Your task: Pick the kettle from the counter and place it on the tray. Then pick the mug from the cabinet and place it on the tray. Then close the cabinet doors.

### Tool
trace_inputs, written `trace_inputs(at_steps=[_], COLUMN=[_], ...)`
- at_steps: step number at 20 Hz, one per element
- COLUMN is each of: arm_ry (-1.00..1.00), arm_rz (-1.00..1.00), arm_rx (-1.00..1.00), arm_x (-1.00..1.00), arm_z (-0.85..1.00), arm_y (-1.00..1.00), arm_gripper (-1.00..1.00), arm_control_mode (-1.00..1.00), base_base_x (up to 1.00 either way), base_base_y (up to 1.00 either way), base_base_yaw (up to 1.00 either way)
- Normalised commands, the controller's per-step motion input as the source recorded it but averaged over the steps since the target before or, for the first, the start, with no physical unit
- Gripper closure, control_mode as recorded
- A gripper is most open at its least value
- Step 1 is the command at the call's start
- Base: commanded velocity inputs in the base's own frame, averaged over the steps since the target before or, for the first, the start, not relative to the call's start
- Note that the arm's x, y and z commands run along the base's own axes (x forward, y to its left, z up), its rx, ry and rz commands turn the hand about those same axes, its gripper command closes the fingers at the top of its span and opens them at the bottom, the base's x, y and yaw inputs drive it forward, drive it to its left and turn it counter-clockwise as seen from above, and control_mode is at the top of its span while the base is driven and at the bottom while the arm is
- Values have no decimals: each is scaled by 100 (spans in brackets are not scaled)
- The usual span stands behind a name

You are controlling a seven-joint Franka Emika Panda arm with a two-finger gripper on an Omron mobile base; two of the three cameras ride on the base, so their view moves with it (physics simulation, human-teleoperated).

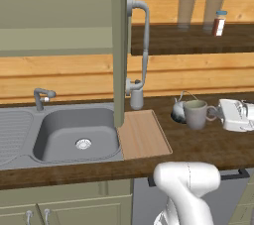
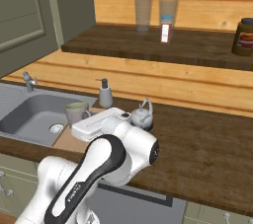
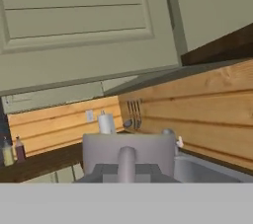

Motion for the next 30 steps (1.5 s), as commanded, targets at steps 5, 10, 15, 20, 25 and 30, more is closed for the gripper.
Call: trace_inputs(at_steps=[5,10,15,20,25,30], arm_ry=[0,0,-6,-11,-12,-5], arm_rz=[16,20,18,8,2,2], arm_rx=[2,1,0,0,0,0], arm_x=[30,36,31,34,42,46], arm_z=[-32,-48,-59,-54,-49,-49], arm_y=[2,16,20,26,22,12], arm_gripper=[100,100,100,100,100,100], arm_control_mode=[-100,-100,-100,-100,-100,-100], base_base_x=[0,0,0,0,0,0], base_base_y=[0,0,0,0,0,0], base_base_yaw=[0,0,0,0,0,0])
